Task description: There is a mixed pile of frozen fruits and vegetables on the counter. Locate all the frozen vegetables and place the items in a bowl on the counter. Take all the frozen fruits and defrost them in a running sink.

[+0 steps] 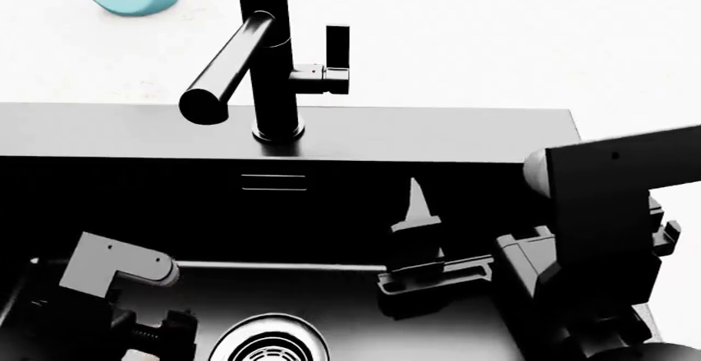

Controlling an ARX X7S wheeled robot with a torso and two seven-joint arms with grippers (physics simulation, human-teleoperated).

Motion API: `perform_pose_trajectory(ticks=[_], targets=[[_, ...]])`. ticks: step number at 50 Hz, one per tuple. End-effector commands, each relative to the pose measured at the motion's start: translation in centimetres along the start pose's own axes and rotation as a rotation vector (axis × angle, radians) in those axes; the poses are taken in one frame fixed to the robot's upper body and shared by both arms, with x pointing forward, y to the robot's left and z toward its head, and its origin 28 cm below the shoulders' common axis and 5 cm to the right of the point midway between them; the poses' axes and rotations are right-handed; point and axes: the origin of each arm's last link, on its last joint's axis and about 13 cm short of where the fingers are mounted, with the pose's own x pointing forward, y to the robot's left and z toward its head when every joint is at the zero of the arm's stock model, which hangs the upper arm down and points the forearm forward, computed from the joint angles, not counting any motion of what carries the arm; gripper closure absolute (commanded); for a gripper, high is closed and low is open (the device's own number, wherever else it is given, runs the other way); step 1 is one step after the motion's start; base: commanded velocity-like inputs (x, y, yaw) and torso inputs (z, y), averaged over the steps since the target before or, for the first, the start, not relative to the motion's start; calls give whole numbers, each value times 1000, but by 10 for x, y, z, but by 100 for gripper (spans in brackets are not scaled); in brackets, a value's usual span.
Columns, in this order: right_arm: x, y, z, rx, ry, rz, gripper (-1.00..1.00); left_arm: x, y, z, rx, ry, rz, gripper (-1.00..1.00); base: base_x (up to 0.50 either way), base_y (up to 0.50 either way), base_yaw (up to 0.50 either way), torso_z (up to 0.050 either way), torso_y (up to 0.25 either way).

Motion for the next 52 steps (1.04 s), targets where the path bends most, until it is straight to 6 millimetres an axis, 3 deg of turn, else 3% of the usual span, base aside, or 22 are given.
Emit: perform_pose_trajectory(ticks=[1,3,6,9,10,12,14,15,19,23,27,30,37,42,48,52], targets=[[0,-2,-14,45,-32,-57,-100,-54,-3,34,-8,-189,45,-100,0,0,0,0,0],[-3,-5,-16,82,-62,-95,-100,-75,2,41,-33,-286,88,-100,0,0,0,0,0],[-2,-10,-19,153,-38,-141,-100,-89,1,42,-40,-333,130,-100,0,0,0,0,0],[0,-13,-20,118,2,-213,-100,-106,-7,44,-63,-372,117,-100,0,0,0,0,0],[0,-12,-21,10,40,-243,-100,-110,-10,45,-88,-392,116,-100,0,0,0,0,0],[-5,-6,-21,102,-22,-153,-100,-112,-15,44,-154,-404,141,-100,0,0,0,0,0],[0,-7,-27,142,-52,-187,-100,-119,-15,42,-167,-421,134,-100,0,0,0,0,0],[2,-8,-27,197,-72,-171,-100,-119,-17,44,-35,-392,152,-100,0,0,0,0,0],[-1,-12,-28,186,-51,-227,-100,-126,-19,54,-47,-483,163,-100,0,0,0,0,0],[1,-11,-25,188,-44,-140,-100,-132,-19,63,-83,-415,176,-100,0,0,0,0,0],[3,-11,-16,108,21,-160,-100,-140,-13,64,-113,-387,196,-100,0,0,0,0,0],[5,-15,-7,164,22,-190,-100,-146,-11,73,-128,-383,217,-100,0,0,0,0,0],[7,-11,26,90,7,-184,-100,-166,-10,97,-114,-423,213,-100,0,0,0,0,0],[9,-11,55,47,-3,-152,-100,-168,-9,118,-121,-431,183,-100,0,0,0,0,0],[23,-17,73,13,5,-148,-100,-160,-6,133,-153,-422,185,-100,0,0,0,0,0],[25,-19,89,3,-27,-153,-100,-170,-5,151,-146,-460,209,-100,0,0,0,0,0]])
